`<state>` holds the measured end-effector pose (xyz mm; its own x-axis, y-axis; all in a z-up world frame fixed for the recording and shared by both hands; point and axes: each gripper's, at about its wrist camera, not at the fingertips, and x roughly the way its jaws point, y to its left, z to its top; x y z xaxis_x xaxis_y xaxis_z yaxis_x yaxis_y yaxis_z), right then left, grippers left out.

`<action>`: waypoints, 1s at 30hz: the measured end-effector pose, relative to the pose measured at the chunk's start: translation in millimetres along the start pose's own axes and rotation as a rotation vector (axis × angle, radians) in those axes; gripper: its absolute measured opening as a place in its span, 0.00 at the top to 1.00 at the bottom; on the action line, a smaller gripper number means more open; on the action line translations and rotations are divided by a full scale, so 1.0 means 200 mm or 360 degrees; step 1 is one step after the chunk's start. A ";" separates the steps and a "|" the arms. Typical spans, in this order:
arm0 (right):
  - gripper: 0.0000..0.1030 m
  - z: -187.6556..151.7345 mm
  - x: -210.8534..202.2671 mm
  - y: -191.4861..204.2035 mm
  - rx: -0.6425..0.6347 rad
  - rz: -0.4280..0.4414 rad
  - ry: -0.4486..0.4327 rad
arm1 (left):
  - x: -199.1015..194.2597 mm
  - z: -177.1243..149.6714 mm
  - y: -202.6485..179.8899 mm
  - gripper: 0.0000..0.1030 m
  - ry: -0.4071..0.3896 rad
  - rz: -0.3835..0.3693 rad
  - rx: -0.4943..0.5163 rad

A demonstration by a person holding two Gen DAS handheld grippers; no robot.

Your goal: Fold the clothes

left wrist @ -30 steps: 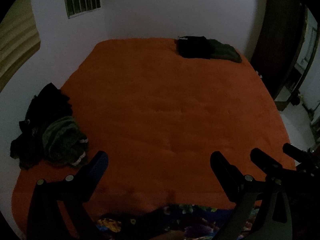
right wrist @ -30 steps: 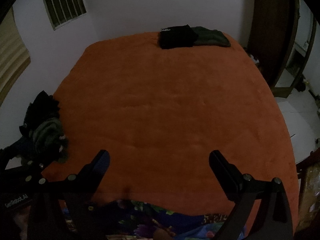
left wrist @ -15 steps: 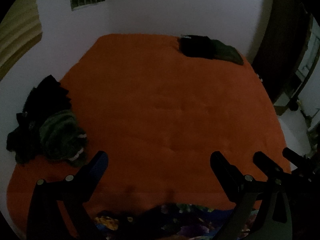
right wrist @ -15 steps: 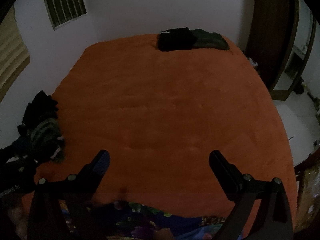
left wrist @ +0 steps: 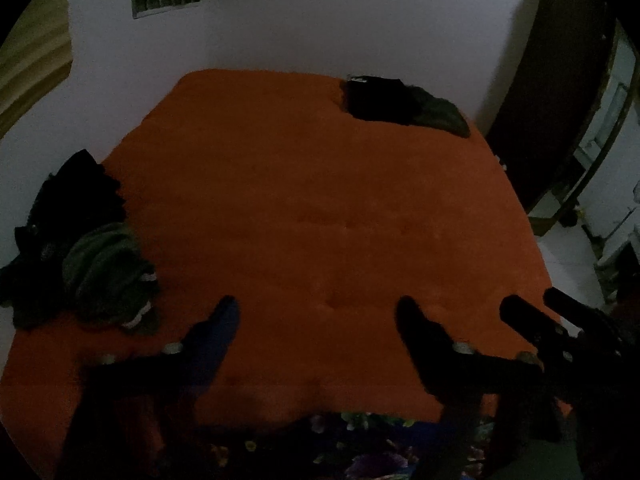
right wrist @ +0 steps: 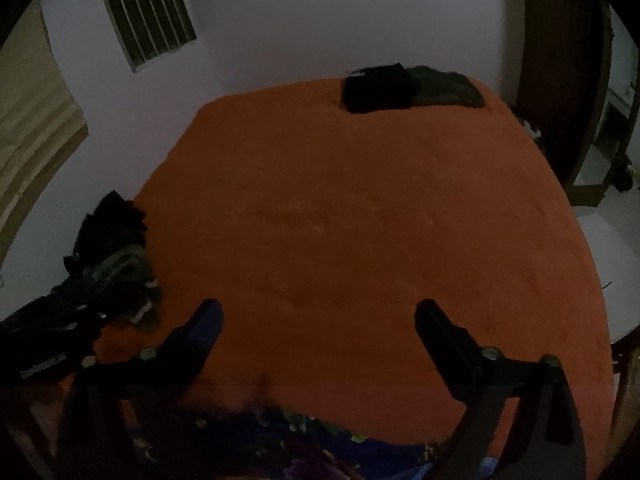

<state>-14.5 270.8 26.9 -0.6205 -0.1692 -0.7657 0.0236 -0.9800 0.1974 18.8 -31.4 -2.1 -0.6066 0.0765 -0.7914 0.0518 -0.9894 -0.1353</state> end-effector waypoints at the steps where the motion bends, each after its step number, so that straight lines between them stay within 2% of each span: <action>1: 0.28 0.00 0.00 -0.01 0.0003 0.0005 0.0001 | 0.00 -0.01 0.02 0.39 0.0016 -0.0020 -0.0024; 2: 0.31 0.00 0.00 -0.01 0.0006 0.0006 0.0008 | 0.01 -0.01 0.04 0.43 0.0029 -0.0040 -0.0051; 4: 0.50 0.00 0.02 -0.03 0.0010 0.0006 0.0024 | 0.03 -0.02 0.07 0.58 0.0066 -0.0078 -0.0116; 6: 0.62 0.02 0.04 -0.03 0.0007 -0.0002 0.0031 | 0.04 -0.03 0.10 0.63 0.0090 -0.0103 -0.0169; 7: 0.64 0.03 0.04 -0.02 0.0006 -0.0004 0.0028 | 0.05 -0.03 0.11 0.70 0.0090 -0.0109 -0.0178; 9: 0.71 0.04 0.04 0.00 -0.0001 -0.0007 0.0009 | 0.05 -0.05 0.11 0.76 0.0085 -0.0100 -0.0154; 12: 0.72 0.02 0.03 0.05 -0.0031 0.0013 -0.0008 | 0.07 -0.05 0.09 0.88 0.0080 -0.0068 -0.0111; 14: 0.74 0.02 0.06 0.11 -0.0084 0.0067 0.0029 | 0.09 -0.06 0.08 0.90 0.0085 -0.0024 -0.0080; 17: 0.87 0.02 0.11 0.20 -0.0193 0.0121 0.0074 | 0.13 -0.07 0.08 0.91 0.0043 0.0065 -0.0050; 20: 0.91 0.02 0.16 0.29 -0.0334 0.0122 0.0089 | 0.16 -0.10 0.14 0.91 0.0033 0.0071 -0.0048; 21: 0.96 0.03 0.19 0.32 -0.0399 0.0134 0.0111 | 0.16 -0.11 0.17 0.91 0.0019 0.0084 -0.0052; 22: 0.98 0.04 0.21 0.35 -0.0462 0.0139 0.0130 | 0.16 -0.12 0.20 0.91 0.0009 0.0102 -0.0053; 30: 0.98 0.07 0.36 0.57 -0.0786 0.0152 0.0214 | 0.15 -0.12 0.49 0.92 -0.0065 0.0260 -0.0044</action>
<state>-68.1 148.1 2.7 -0.4919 -0.2403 -0.8368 0.4624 -0.8865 -0.0172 24.7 -122.3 -54.4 -0.6199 -0.0909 -0.7794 0.1739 -0.9845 -0.0235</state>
